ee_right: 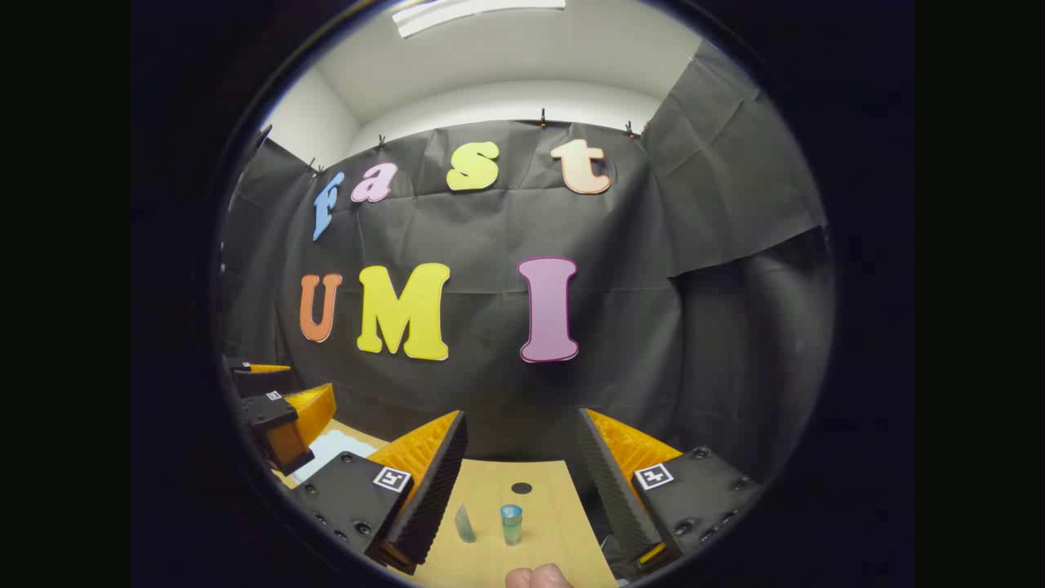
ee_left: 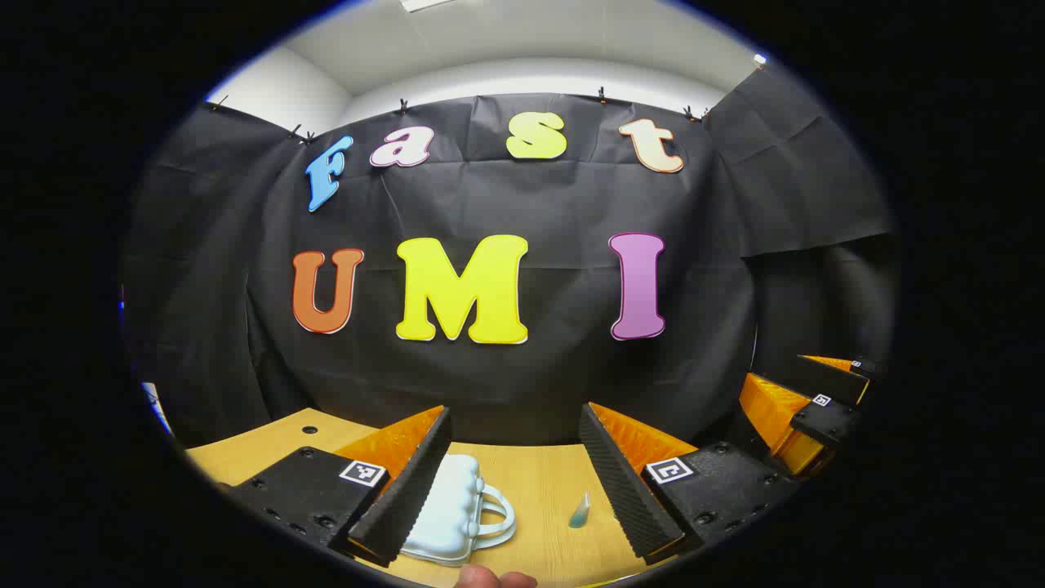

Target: First open the suitcase, pack the skin care products into it, and then close the suitcase.

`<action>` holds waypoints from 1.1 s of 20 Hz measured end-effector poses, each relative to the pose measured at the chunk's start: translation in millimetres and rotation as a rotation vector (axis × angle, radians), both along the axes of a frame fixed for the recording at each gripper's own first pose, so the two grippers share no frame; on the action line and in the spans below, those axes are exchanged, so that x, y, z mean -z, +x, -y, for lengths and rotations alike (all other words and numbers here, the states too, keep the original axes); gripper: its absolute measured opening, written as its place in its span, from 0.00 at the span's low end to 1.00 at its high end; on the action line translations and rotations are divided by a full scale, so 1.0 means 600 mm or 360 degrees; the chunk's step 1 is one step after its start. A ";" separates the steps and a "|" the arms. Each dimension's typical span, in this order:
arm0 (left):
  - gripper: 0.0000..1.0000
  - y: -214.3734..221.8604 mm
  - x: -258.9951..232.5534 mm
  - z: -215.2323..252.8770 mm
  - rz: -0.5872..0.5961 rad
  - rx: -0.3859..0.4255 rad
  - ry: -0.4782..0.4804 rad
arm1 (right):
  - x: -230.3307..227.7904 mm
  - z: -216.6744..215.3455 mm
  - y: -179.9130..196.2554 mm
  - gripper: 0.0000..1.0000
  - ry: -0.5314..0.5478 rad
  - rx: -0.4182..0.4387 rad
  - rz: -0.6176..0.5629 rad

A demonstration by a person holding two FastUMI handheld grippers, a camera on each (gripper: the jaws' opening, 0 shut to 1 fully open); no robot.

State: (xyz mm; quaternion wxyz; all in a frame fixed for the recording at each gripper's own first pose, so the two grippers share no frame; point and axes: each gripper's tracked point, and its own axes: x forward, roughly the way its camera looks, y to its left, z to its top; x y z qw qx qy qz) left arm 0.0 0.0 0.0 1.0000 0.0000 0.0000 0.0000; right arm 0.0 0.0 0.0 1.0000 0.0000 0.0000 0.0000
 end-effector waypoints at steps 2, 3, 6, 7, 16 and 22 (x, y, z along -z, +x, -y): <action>0.99 0.004 0.001 0.005 -0.0003 0.0008 0.0001 | -0.002 0.005 0.006 0.80 0.0008 0.0002 0.0005; 0.99 0.005 0.002 0.006 -0.0007 0.0006 0.0005 | -0.004 0.007 0.008 0.80 0.0007 0.0002 0.0004; 0.99 0.010 0.004 0.017 -0.0013 0.0026 0.0007 | -0.008 0.011 0.013 0.80 0.0001 -0.0002 0.0021; 0.99 0.011 0.004 0.017 -0.0012 0.0030 0.0009 | -0.009 0.013 0.015 0.80 0.0000 0.0000 0.0027; 0.99 0.017 0.018 0.020 -0.0057 0.0038 0.0010 | 0.004 0.016 0.022 0.81 0.0026 0.0003 -0.0007; 0.99 0.016 0.047 0.028 -0.0126 0.0081 0.0036 | 0.022 0.023 0.016 0.80 0.0007 0.0012 -0.0046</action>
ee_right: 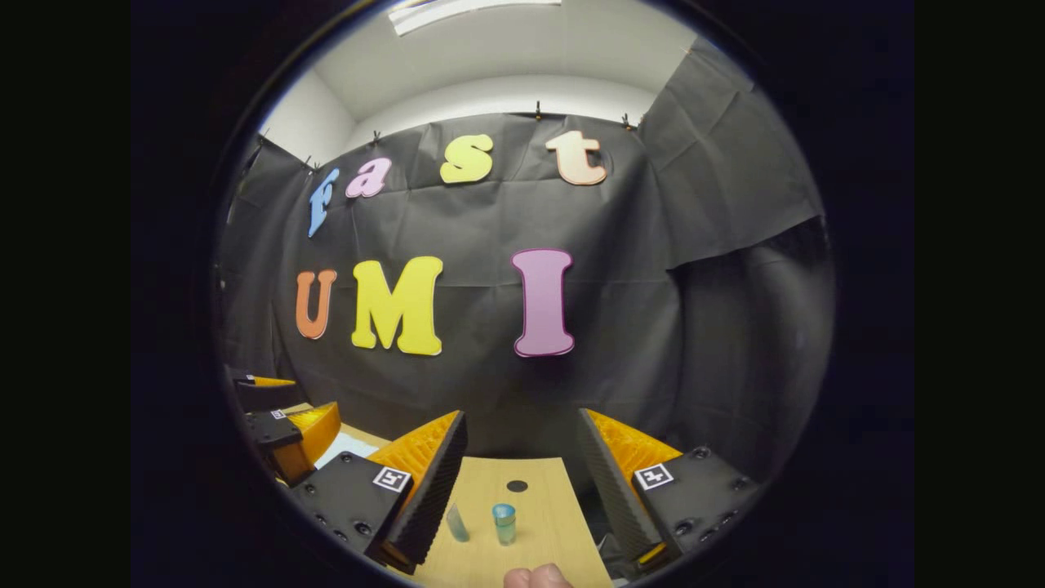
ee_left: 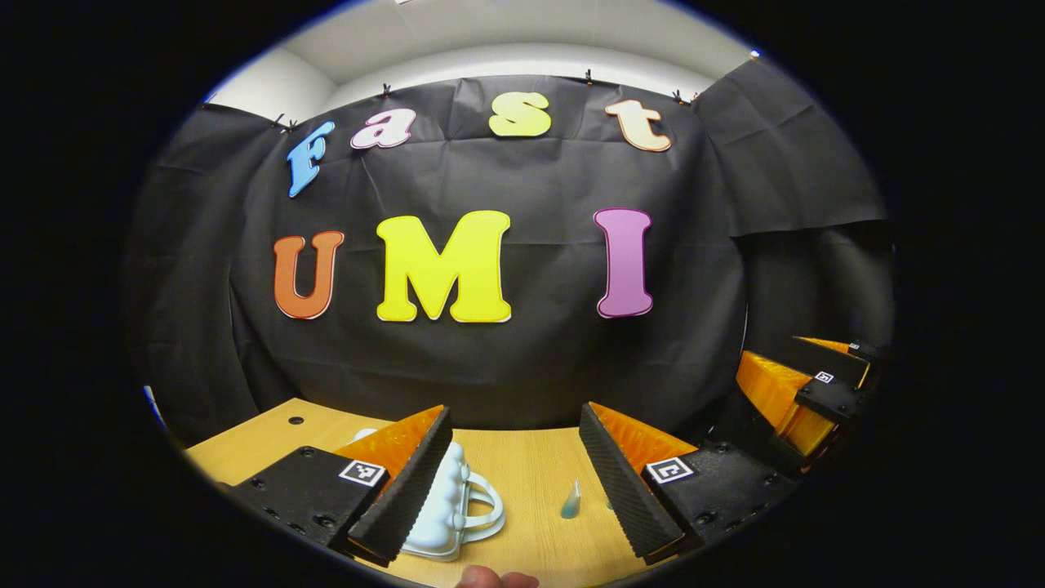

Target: First open the suitcase, pack the skin care products into it, and then close the suitcase.

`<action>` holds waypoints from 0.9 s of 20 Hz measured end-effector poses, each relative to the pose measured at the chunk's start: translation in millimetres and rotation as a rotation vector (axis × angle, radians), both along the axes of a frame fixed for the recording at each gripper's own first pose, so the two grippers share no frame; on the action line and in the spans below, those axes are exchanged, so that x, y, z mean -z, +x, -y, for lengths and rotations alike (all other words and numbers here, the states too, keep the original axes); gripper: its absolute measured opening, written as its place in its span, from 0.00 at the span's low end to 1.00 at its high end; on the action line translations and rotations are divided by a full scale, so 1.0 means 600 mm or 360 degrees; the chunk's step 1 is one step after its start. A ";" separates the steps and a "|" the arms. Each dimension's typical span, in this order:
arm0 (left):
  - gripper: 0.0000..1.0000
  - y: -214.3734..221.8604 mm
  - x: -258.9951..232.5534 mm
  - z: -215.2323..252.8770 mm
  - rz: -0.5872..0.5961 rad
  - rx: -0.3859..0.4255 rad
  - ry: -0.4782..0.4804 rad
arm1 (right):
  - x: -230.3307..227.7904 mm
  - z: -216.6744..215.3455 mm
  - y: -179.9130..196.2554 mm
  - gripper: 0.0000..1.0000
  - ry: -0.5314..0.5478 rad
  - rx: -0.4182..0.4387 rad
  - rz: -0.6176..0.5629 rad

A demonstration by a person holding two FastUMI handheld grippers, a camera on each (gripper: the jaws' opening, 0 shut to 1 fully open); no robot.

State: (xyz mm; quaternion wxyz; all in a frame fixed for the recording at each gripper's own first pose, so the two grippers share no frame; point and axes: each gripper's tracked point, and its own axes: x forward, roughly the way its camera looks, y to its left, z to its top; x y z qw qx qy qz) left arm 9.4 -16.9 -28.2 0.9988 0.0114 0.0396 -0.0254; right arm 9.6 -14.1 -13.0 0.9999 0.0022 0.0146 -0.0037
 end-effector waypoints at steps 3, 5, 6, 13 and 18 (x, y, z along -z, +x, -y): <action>0.99 0.000 0.026 0.013 -0.0043 0.0059 0.0075 | 0.012 0.016 -0.004 0.81 -0.0013 0.0021 -0.0031; 1.00 0.003 0.059 0.021 -0.0099 0.0132 0.0234 | 0.023 0.030 -0.008 0.81 -0.0033 0.0037 -0.0060; 1.00 0.006 0.081 0.020 -0.0135 0.0171 0.0340 | 0.030 0.039 -0.011 0.81 -0.0055 0.0042 -0.0071; 0.97 0.023 0.241 -0.017 -0.0369 0.0304 0.1028 | 0.077 0.129 -0.034 0.81 -0.0184 0.0154 -0.0178; 0.95 0.058 0.357 -0.068 -0.0674 0.0338 0.1403 | 0.083 0.157 -0.034 0.80 -0.0170 0.0214 -0.0212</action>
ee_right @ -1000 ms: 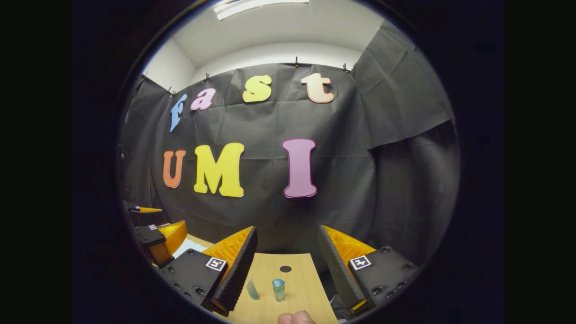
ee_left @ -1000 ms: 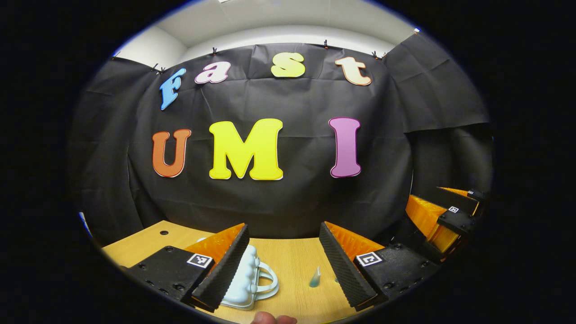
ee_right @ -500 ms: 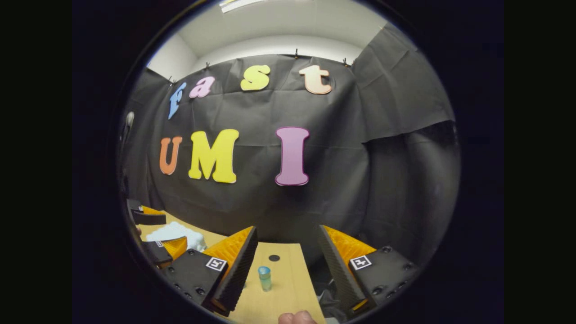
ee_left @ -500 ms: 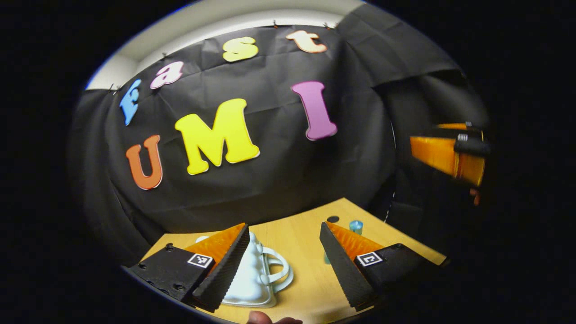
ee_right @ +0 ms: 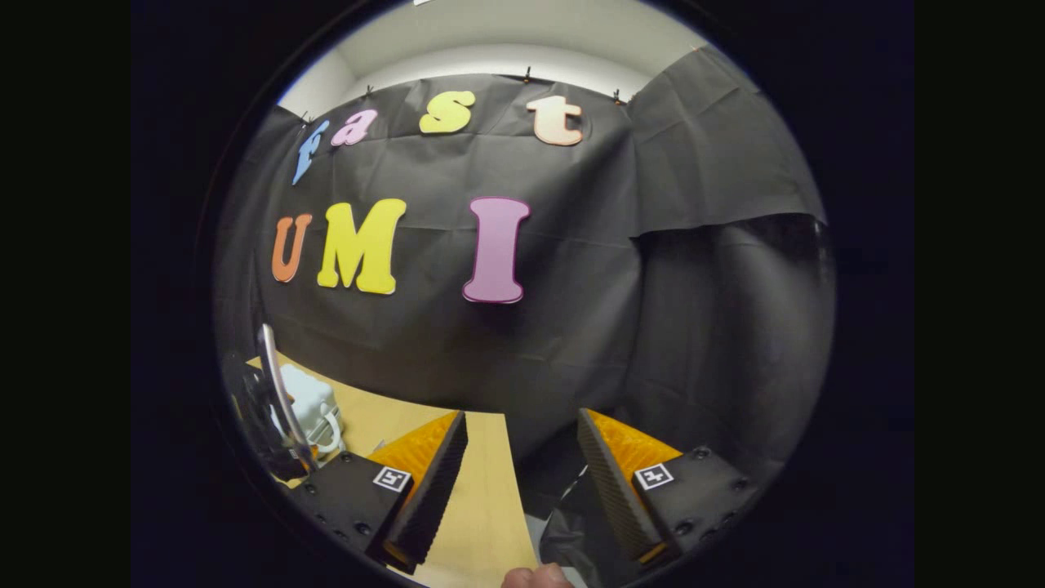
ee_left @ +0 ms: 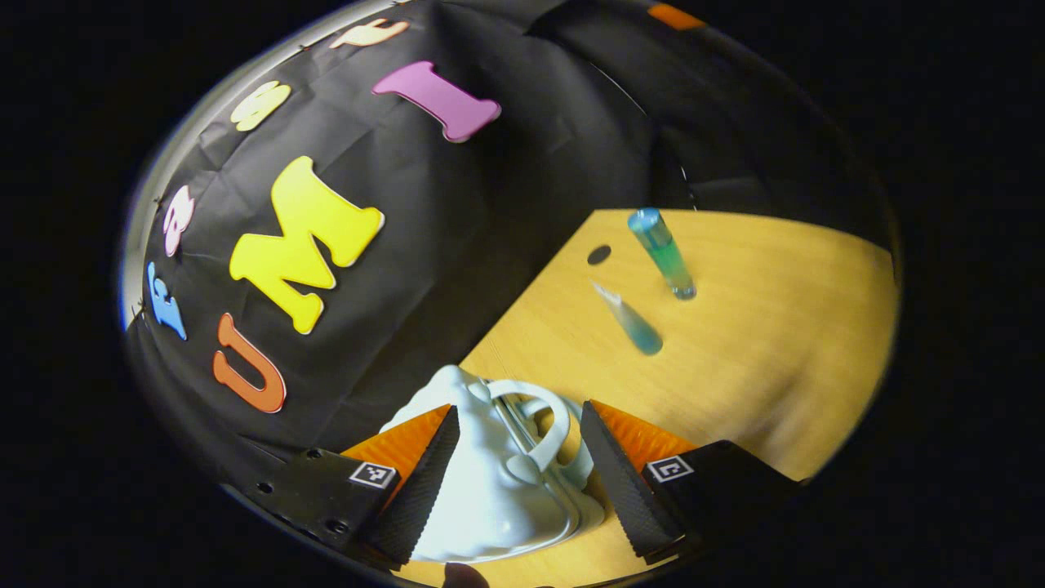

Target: First open the suitcase, pack the skin care products into it, and then close the suitcase.

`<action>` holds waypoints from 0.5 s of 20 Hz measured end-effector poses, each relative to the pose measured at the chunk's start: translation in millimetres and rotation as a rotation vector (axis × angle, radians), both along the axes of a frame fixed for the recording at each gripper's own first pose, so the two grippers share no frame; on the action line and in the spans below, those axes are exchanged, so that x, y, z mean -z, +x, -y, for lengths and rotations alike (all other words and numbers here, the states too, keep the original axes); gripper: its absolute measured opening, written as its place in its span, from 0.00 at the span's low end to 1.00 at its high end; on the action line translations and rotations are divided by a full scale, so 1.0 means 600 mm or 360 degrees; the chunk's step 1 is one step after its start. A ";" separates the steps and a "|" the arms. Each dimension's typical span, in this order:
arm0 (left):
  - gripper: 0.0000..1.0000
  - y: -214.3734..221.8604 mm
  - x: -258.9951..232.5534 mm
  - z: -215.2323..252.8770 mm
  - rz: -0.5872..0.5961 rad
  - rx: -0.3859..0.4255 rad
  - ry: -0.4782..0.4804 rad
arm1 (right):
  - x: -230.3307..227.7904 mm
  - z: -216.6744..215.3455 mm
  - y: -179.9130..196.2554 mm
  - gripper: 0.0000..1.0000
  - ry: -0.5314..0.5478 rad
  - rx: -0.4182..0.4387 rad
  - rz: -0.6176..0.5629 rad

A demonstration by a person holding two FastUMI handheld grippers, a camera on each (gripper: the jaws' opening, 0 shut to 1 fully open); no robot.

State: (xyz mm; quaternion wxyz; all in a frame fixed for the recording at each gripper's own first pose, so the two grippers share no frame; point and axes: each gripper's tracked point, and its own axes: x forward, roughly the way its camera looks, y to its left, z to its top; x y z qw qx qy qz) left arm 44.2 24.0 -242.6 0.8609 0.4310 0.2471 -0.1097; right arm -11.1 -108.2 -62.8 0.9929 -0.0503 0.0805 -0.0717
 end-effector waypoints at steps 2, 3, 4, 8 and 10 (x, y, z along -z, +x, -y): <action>0.94 0.002 0.040 -0.015 -0.0095 -0.0041 0.0092 | 0.001 0.007 -0.002 0.81 -0.0005 0.0016 0.0005; 0.93 0.013 0.051 -0.022 -0.0123 -0.0037 0.0150 | 0.004 0.010 -0.003 0.81 -0.0001 0.0023 -0.0003; 0.90 0.020 0.056 -0.024 -0.0135 -0.0030 0.0221 | 0.009 0.013 -0.005 0.80 0.0004 0.0034 -0.0017; 0.81 0.042 0.093 -0.030 -0.0197 0.0018 0.0415 | 0.020 0.030 -0.010 0.81 0.0019 0.0083 -0.0050; 0.74 0.055 0.101 -0.040 -0.0214 0.0024 0.0503 | 0.021 0.039 -0.013 0.81 0.0028 0.0116 -0.0052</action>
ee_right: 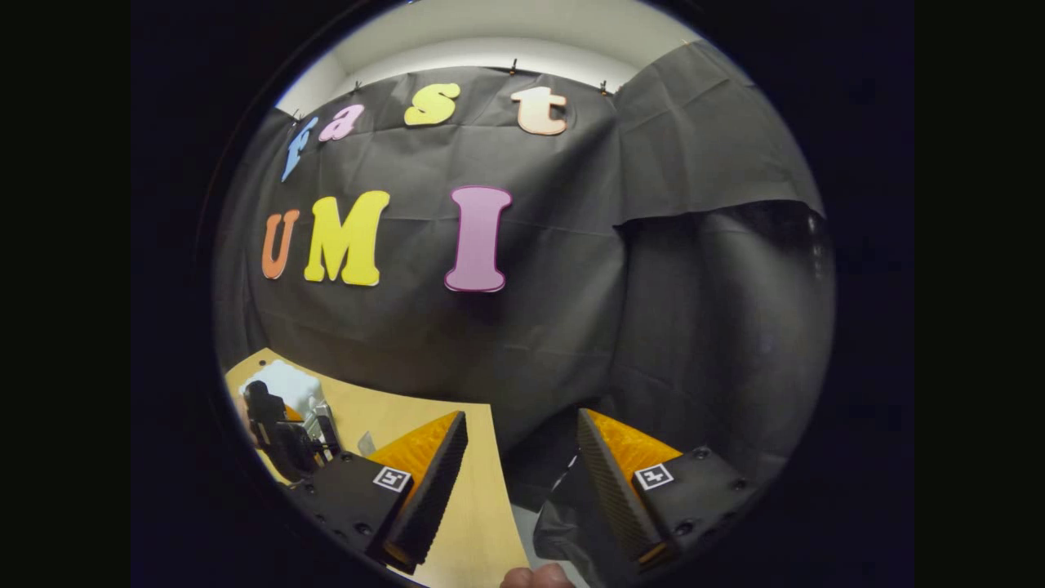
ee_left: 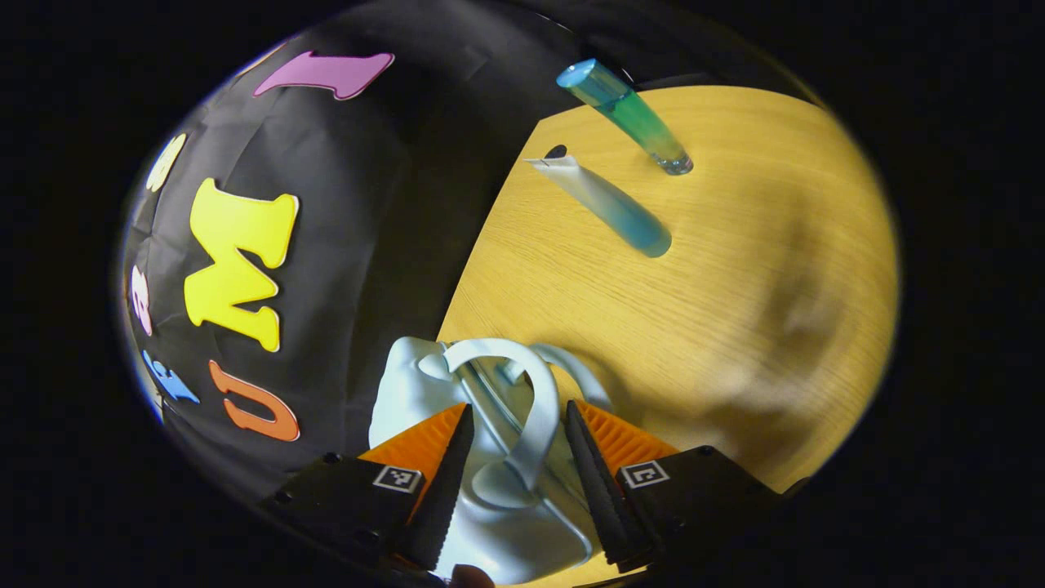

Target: First open the suitcase, pack the skin care products into it, and then close the suitcase.

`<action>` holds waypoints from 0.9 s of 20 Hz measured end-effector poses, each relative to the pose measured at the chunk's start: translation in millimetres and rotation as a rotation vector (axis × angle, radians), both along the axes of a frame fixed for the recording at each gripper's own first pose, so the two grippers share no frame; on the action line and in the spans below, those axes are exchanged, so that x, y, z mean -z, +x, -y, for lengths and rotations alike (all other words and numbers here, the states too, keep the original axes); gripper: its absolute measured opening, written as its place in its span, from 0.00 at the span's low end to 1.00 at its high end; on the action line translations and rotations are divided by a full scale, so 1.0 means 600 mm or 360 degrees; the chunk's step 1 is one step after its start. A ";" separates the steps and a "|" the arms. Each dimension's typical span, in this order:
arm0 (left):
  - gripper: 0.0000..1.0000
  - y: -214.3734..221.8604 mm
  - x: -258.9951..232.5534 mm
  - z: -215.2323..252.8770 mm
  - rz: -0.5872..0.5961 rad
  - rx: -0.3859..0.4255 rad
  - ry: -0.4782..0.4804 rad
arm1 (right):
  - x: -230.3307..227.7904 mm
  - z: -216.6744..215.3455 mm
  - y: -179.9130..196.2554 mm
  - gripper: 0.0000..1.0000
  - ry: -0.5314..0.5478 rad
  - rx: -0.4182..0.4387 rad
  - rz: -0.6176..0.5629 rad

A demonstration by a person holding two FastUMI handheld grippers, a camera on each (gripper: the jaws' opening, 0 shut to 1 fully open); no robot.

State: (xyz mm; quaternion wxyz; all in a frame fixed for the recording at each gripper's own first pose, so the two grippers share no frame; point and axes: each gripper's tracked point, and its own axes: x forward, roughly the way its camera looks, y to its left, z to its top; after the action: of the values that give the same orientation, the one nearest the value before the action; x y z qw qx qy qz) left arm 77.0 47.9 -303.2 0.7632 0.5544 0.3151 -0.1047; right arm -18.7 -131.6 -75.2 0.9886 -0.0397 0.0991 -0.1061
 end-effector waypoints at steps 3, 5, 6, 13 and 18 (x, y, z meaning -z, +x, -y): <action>0.62 0.005 0.016 -0.009 -0.0057 -0.0002 0.0071 | 0.004 0.007 -0.009 0.81 0.0009 0.0039 -0.0012; 0.49 0.010 0.014 -0.011 -0.0054 0.0016 0.0110 | 0.005 0.012 -0.016 0.81 0.0005 0.0061 -0.0013; 0.40 0.009 0.020 -0.012 -0.0072 0.0019 0.0112 | 0.005 0.012 -0.019 0.80 0.0006 0.0070 -0.0013; 0.08 0.009 -0.057 -0.032 0.0089 -0.0019 -0.0012 | 0.002 -0.017 -0.025 0.81 0.0038 0.0065 0.0005; 0.03 0.019 -0.192 -0.082 0.0324 -0.0076 -0.0266 | -0.007 -0.071 -0.016 0.81 0.0029 -0.0027 0.0030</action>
State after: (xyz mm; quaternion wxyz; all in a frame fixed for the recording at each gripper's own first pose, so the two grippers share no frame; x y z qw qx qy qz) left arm 88.5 97.2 -188.0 0.8370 0.4890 0.2394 -0.0555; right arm -28.1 -89.1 -71.0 0.9907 -0.0304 0.0904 -0.0972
